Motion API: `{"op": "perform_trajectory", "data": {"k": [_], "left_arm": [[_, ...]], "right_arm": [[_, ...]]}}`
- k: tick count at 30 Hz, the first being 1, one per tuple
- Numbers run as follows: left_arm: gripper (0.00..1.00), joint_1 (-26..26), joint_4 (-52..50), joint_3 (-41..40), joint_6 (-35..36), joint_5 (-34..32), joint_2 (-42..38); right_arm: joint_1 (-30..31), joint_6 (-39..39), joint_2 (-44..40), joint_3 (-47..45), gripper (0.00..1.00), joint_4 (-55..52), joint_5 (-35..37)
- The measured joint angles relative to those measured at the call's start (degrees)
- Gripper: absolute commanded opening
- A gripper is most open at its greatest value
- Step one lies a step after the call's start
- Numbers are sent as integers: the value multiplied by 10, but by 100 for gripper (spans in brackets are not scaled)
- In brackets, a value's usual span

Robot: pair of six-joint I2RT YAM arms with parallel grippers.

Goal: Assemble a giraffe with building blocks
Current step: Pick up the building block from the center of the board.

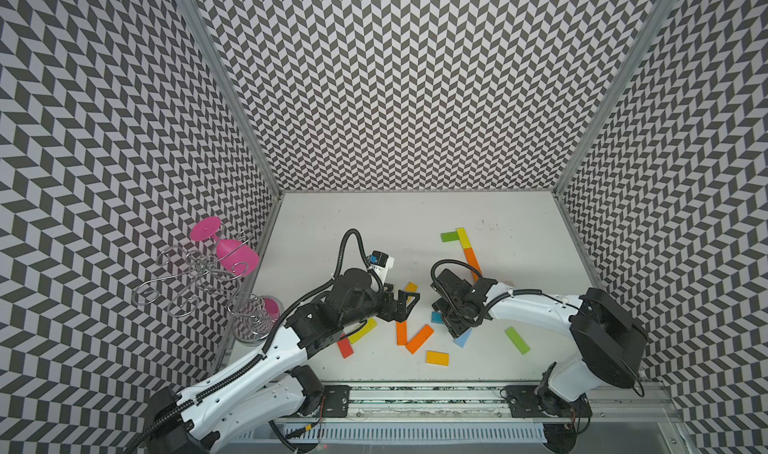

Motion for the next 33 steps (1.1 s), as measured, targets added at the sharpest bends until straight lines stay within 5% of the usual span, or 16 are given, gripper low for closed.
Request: {"op": "perform_trajectory", "data": {"k": [9, 20, 28, 33], "left_arm": [[95, 11, -1, -5, 5, 2, -4], [96, 39, 0, -7, 16, 19, -4], [96, 47, 1, -7, 23, 30, -4], [96, 48, 1, -7, 24, 35, -4]], "right_arm": [[-11, 10, 39, 29, 64, 0, 1], [-41, -8, 50, 33, 41, -2, -24], [-65, -43, 72, 59, 47, -25, -52], [-71, -63, 92, 85, 40, -57, -54]]}}
